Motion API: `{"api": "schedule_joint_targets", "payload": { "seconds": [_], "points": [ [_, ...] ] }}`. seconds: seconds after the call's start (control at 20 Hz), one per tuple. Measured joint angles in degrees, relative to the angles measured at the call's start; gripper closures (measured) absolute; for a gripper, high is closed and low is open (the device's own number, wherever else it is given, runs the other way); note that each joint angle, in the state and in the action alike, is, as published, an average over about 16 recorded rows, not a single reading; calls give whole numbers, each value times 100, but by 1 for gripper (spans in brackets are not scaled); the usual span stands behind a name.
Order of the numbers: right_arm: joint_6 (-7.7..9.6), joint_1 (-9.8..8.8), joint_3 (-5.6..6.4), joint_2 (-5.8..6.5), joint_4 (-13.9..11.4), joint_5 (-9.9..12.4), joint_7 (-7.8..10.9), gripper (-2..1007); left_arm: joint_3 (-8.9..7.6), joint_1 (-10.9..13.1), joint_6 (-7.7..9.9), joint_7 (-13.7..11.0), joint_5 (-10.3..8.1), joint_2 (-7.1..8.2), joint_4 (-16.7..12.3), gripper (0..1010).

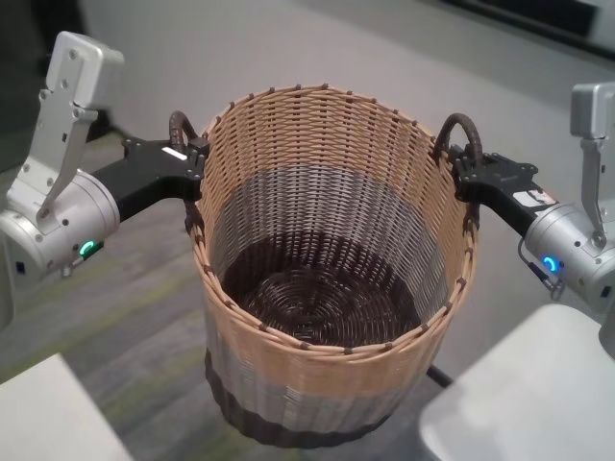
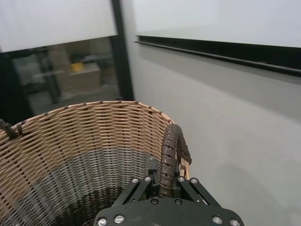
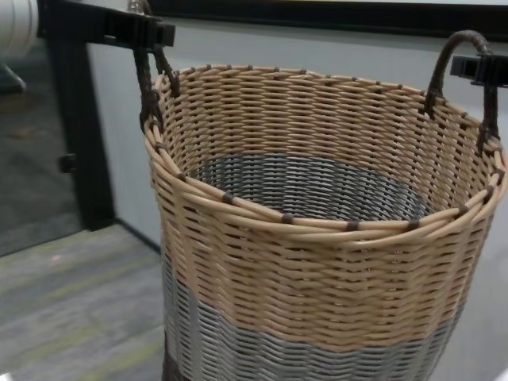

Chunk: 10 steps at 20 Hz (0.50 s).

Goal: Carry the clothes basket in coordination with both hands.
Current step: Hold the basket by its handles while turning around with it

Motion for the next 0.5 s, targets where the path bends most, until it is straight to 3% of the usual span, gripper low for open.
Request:
{"api": "schedule_joint_targets", "payload": {
  "seconds": [0.5],
  "points": [
    [0,0,0,0,0,0,0,859,0,0,0,0,0,0,0,1009]
  ]
}}
